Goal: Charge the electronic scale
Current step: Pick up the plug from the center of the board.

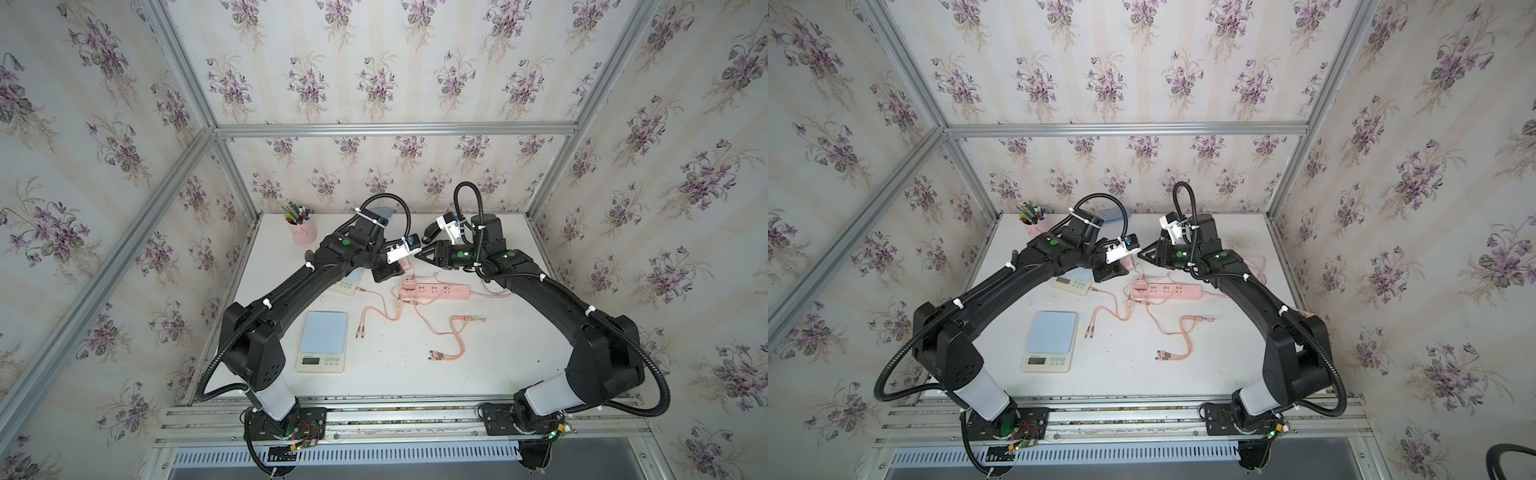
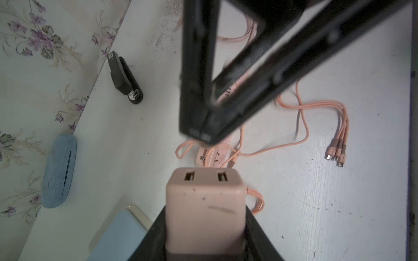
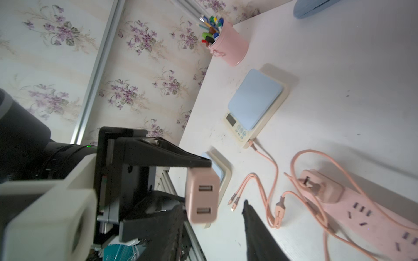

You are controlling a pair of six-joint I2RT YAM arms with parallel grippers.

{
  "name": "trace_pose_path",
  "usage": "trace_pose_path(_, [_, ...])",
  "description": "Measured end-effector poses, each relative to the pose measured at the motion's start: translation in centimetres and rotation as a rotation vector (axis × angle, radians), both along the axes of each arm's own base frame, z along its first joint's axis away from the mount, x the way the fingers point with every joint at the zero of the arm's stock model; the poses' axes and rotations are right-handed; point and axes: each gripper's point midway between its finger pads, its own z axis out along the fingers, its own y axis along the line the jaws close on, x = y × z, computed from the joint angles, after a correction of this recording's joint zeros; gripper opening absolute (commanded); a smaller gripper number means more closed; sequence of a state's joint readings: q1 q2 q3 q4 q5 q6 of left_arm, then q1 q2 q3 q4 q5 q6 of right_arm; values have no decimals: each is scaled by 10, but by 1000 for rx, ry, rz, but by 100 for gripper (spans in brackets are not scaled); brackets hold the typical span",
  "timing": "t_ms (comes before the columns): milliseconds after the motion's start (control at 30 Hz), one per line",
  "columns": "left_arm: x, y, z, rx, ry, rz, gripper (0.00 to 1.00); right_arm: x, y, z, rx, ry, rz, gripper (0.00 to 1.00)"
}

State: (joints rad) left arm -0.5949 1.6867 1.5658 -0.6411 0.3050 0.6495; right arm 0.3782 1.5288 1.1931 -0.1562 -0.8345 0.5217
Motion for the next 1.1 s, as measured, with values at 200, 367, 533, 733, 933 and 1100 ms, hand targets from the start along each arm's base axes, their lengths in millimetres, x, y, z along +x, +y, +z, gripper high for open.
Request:
trace_pose_path(200, [-4,-19,11,-46,-13,-16,19,-10,6,-6,25,57,64,39])
trace_pose_path(367, [-8,-24,12,-47,-12,-23,20,-17,8,-6,38,88,94,24])
trace_pose_path(533, [-6,-23,14,-41,-33,-8,59,-17,7,-2,17,101,109,0])
trace_pose_path(733, [-2,-10,26,-61,-70,95,100,-24,1,25,-68,-132,175,0])
trace_pose_path(933, [3,21,34,-103,-49,288,100,2,-27,41,-328,-460,92,0])
trace_pose_path(1100, [14,44,9,-151,83,498,100,74,-80,4,-643,-469,-116,0])
